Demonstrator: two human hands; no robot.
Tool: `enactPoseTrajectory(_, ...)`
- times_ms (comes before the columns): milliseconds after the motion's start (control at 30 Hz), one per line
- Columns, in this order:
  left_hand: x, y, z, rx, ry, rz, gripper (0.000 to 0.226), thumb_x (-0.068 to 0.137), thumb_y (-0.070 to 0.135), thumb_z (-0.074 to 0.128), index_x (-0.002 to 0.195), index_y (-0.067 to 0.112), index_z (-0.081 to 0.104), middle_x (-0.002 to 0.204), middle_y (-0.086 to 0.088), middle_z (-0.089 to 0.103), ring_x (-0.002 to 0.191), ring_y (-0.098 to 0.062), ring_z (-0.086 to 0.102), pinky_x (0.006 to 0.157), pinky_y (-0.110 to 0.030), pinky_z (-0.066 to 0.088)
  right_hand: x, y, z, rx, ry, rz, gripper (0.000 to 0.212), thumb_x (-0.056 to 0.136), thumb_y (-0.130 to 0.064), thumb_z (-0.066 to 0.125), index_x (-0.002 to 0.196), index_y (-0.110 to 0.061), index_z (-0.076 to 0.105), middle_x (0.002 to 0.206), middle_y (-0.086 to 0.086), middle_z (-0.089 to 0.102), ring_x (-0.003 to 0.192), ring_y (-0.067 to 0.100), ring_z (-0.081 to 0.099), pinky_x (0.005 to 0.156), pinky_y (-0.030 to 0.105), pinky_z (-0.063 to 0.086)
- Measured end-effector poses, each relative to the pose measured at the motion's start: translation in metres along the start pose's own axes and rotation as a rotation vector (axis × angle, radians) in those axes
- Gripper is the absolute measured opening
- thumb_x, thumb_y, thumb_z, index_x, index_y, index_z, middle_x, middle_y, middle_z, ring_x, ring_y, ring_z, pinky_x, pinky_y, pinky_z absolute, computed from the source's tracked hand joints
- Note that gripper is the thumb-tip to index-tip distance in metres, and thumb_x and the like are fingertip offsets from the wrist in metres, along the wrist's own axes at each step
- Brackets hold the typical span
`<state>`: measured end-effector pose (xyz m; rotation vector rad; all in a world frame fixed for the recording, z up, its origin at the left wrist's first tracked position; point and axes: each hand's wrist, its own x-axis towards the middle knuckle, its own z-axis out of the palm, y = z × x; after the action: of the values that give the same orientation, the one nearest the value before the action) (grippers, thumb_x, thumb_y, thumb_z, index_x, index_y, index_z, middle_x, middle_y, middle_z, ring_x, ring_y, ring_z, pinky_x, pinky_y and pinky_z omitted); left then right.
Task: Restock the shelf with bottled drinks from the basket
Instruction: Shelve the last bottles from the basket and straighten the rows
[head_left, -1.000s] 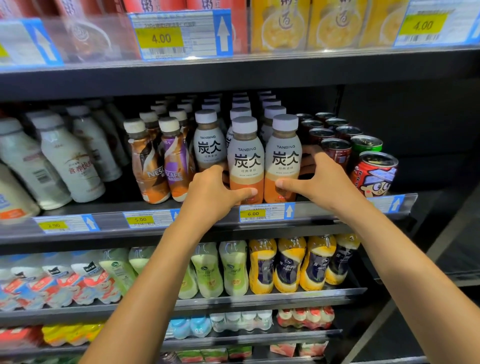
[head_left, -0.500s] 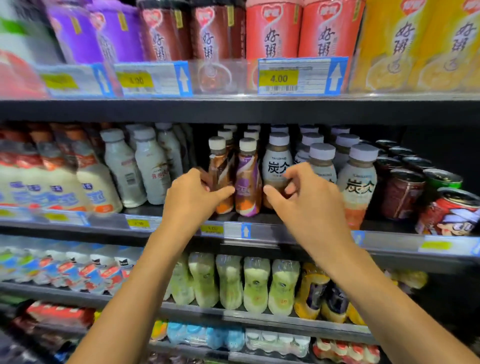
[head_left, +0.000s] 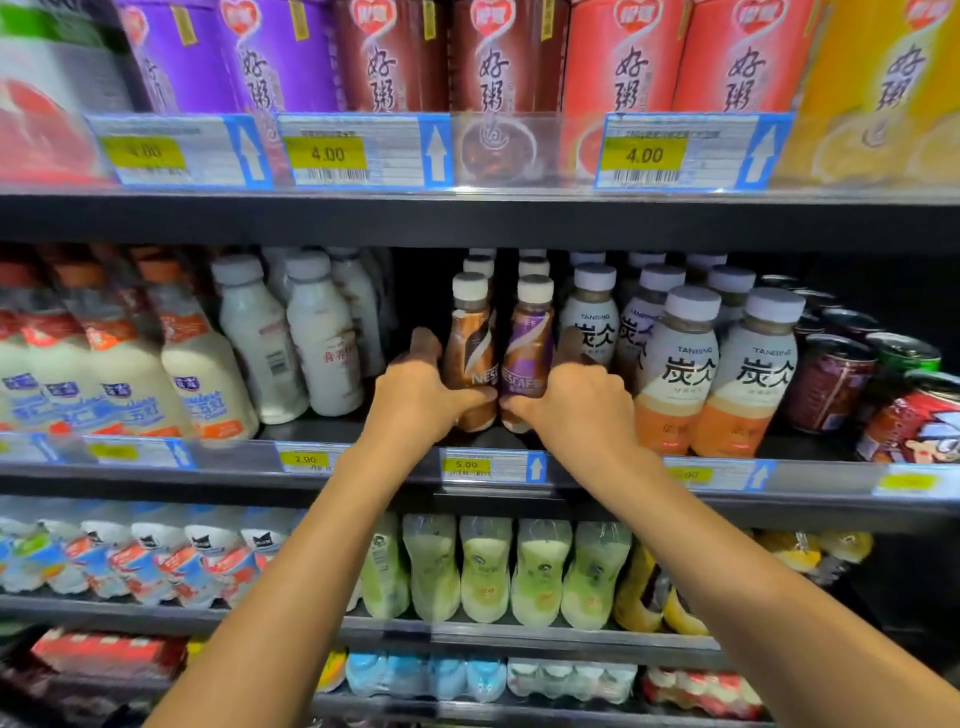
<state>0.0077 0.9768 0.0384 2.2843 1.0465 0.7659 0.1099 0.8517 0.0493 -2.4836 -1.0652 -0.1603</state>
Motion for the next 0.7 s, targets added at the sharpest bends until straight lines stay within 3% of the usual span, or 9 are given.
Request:
enactPoseTrajectory(100,0.010,-0.010,-0.004,-0.068,-0.086,0.025,0.061,0.067,0.040,0.088,0.110,0.016,0.051,0.093,-0.003,0.066,0.084,-0.022,0.062,0.068,-0.031,0.046,0.001,0.002,0.002,0.037,-0.003,0.002,0.048,0.086,-0.056,0.067,0.085,-0.008,0.062,0.101,0.017,0.067,0.100,0.040,0.061,0.071,0.035,0.039)
enactPoseTrajectory(200,0.020,-0.017,-0.009,-0.183,-0.190,0.049,0.060,0.072,0.024,0.088,0.121,0.016,0.055,0.093,0.000,0.065,0.091,-0.019,0.063,0.071,-0.027,0.048,0.000,0.006,0.002,0.092,-0.024,0.014,0.051,0.084,-0.055,0.069,0.066,-0.015,0.042,0.086,0.012,0.060,0.095,0.038,0.062,0.068,0.034,0.040)
enactPoseTrajectory(333,0.021,-0.024,-0.011,-0.231,-0.269,0.078,0.067,0.074,0.026,0.086,0.131,0.023,0.051,0.099,0.006,0.066,0.097,-0.015,0.064,0.081,-0.027,0.049,-0.001,0.008,0.006,0.130,-0.006,0.028,0.052,0.082,-0.055,0.071,0.066,-0.015,0.042,0.077,0.005,0.055,0.090,0.036,0.062,0.067,0.033,0.042)
enactPoseTrajectory(400,0.019,-0.025,-0.008,-0.178,-0.252,0.079,0.068,0.070,0.035,0.088,0.124,0.024,0.048,0.100,0.006,0.065,0.088,-0.007,0.062,0.073,-0.023,0.049,-0.002,0.007,0.008,0.101,0.024,0.017,0.053,0.081,-0.060,0.070,0.070,-0.015,0.044,0.082,0.007,0.058,0.093,0.036,0.062,0.067,0.033,0.041)
enactPoseTrajectory(500,0.016,-0.022,-0.006,-0.081,-0.192,0.048,0.070,0.068,0.042,0.088,0.115,0.019,0.042,0.094,0.006,0.060,0.078,-0.005,0.056,0.058,-0.017,0.040,-0.001,0.007,0.010,0.088,0.042,-0.006,0.052,0.079,-0.063,0.071,0.092,-0.015,0.055,0.101,0.011,0.068,0.098,0.036,0.062,0.069,0.034,0.041)
enactPoseTrajectory(600,0.018,-0.022,-0.005,-0.101,-0.186,0.061,0.069,0.069,0.037,0.088,0.119,0.014,0.048,0.103,0.001,0.063,0.081,-0.009,0.058,0.059,-0.017,0.041,0.001,0.008,0.011,0.102,0.025,0.013,0.047,0.080,-0.059,0.072,0.081,-0.018,0.048,0.100,0.011,0.067,0.096,0.034,0.062,0.069,0.032,0.040)
enactPoseTrajectory(700,0.018,-0.025,-0.006,-0.147,-0.207,0.097,0.062,0.071,0.029,0.088,0.119,0.014,0.052,0.101,0.003,0.066,0.077,0.003,0.057,0.057,-0.009,0.042,0.002,0.010,0.012,0.127,0.011,0.028,0.047,0.080,-0.057,0.073,0.074,-0.019,0.045,0.090,0.007,0.062,0.086,0.029,0.057,0.067,0.031,0.039)
